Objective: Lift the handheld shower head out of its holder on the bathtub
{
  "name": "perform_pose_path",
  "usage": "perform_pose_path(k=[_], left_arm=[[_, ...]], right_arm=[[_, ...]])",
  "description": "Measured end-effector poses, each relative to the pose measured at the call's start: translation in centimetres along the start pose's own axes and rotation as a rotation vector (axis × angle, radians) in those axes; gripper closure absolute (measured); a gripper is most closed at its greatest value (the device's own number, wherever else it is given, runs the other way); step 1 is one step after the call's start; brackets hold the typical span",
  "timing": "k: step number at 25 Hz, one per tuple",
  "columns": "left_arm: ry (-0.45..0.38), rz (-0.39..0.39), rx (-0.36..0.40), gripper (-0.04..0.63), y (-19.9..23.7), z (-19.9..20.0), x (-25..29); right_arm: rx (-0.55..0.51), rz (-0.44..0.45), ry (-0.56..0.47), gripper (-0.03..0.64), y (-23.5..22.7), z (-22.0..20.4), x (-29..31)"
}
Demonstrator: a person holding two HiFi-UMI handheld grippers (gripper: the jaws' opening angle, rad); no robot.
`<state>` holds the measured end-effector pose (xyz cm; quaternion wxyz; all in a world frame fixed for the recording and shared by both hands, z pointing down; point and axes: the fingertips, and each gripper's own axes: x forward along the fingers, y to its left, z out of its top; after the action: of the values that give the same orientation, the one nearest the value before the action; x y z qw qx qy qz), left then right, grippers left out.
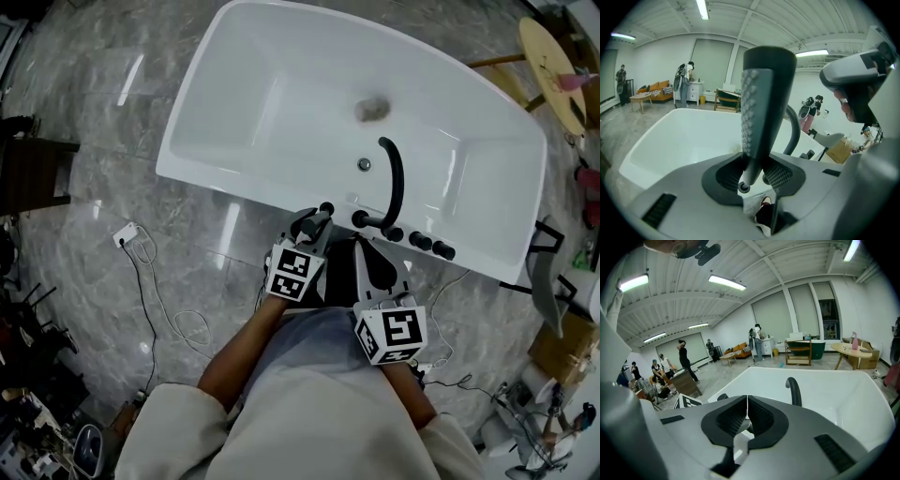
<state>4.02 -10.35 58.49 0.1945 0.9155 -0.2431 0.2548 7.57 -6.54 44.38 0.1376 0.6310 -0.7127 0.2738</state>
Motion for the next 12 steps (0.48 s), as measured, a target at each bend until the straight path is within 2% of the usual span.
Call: perform_pose_path(k=[12], left_arm=[[-0.029,-0.044,0.04,0.457,-0.7,3.0,-2.9]], right_arm=[[0.003,0.002,-0.051,0.598,0.1,1.4,-0.3]])
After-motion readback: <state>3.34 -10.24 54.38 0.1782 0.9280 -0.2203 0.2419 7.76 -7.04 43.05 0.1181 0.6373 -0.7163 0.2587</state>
